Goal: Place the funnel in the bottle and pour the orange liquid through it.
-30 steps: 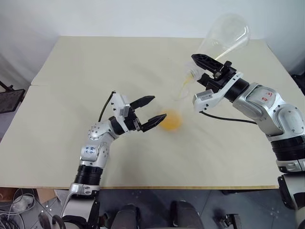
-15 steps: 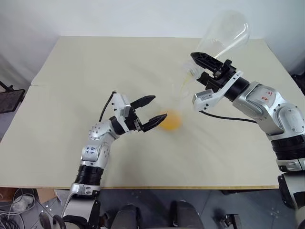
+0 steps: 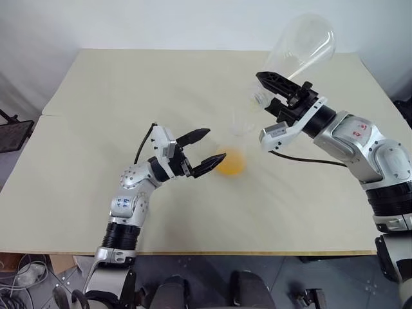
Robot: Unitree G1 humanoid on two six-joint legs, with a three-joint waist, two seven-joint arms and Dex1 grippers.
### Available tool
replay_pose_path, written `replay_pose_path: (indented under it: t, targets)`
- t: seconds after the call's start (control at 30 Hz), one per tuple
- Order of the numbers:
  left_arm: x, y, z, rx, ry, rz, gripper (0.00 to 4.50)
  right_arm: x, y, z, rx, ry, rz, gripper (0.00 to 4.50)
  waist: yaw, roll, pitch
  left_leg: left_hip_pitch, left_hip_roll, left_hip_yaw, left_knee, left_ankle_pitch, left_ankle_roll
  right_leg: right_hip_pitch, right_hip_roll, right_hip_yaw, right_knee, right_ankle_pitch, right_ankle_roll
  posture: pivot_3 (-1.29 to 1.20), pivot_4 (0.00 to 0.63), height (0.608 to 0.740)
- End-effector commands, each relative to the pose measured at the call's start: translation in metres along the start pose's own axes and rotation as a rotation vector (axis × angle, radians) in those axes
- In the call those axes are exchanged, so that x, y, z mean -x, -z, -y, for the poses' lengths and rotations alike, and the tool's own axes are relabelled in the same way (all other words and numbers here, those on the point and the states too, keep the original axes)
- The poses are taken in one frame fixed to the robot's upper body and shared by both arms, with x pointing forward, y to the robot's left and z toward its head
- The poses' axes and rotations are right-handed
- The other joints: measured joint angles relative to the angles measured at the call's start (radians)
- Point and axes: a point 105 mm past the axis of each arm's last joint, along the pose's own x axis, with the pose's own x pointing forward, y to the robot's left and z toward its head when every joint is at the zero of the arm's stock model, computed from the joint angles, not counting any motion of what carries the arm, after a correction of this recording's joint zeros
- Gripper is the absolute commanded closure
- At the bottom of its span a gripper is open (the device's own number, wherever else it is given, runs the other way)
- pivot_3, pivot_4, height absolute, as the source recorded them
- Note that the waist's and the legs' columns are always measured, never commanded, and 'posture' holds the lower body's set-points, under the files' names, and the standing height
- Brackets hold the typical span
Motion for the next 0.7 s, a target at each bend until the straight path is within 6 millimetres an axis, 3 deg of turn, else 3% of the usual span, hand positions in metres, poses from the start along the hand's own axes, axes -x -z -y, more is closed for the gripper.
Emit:
replay_pose_path:
  t: [0.03,0.23,0.3,0.5,0.6,0.7]
  targets:
    - [-0.004,-0.009,0.001,-0.038,0.014,0.025,0.0,0.001,0.002,0.012,-0.045,0.059,-0.008,2.07,0.0,0.0,0.0,0.0,0.0,0.0,0.0,0.0,0.0,0.0,0.0,0.0,0.0,0.0,0.0,0.0,0.15,0.74]
    - [-0.003,-0.01,0.0,-0.039,0.015,0.023,0.0,0.004,0.002,0.013,-0.184,0.069,-0.017,2.07,0.0,0.0,0.0,0.0,0.0,0.0,0.0,0.0,0.0,0.0,0.0,0.0,0.0,0.0,0.0,0.0,0.15,0.74]
    - [-0.004,-0.01,0.0,-0.038,0.019,0.022,0.0,0.006,0.011,0.018,-0.285,0.11,-0.06,2.07,0.0,0.0,0.0,0.0,0.0,0.0,0.0,0.0,0.0,0.0,0.0,0.0,0.0,0.0,0.0,0.0,0.15,0.74]
    - [-0.006,-0.009,0.001,-0.03,0.035,0.016,0.0,0.029,0.041,0.038,-0.899,0.233,-0.118,2.07,0.003,0.0,0.0,0.0,0.0,-0.001,0.0,0.0,0.0,0.001,0.0,-0.002,0.0,0.0,0.0,0.0,0.15,0.74]
    - [-0.005,-0.008,0.002,-0.026,0.041,0.012,0.0,0.059,0.066,0.044,-1.313,0.252,-0.112,2.07,0.006,0.0,0.0,-0.001,0.0,-0.003,0.0,0.0,0.0,0.001,0.0,-0.002,0.0,0.0,0.0,0.0,0.15,0.74]
    - [-0.004,-0.007,0.002,-0.022,0.043,0.008,0.0,0.096,0.095,0.032,-1.476,0.284,-0.233,2.07,0.014,0.0,0.0,-0.001,-0.001,-0.002,0.0,0.0,0.0,0.002,0.0,-0.004,0.0,0.0,0.0,0.0,0.15,0.74]
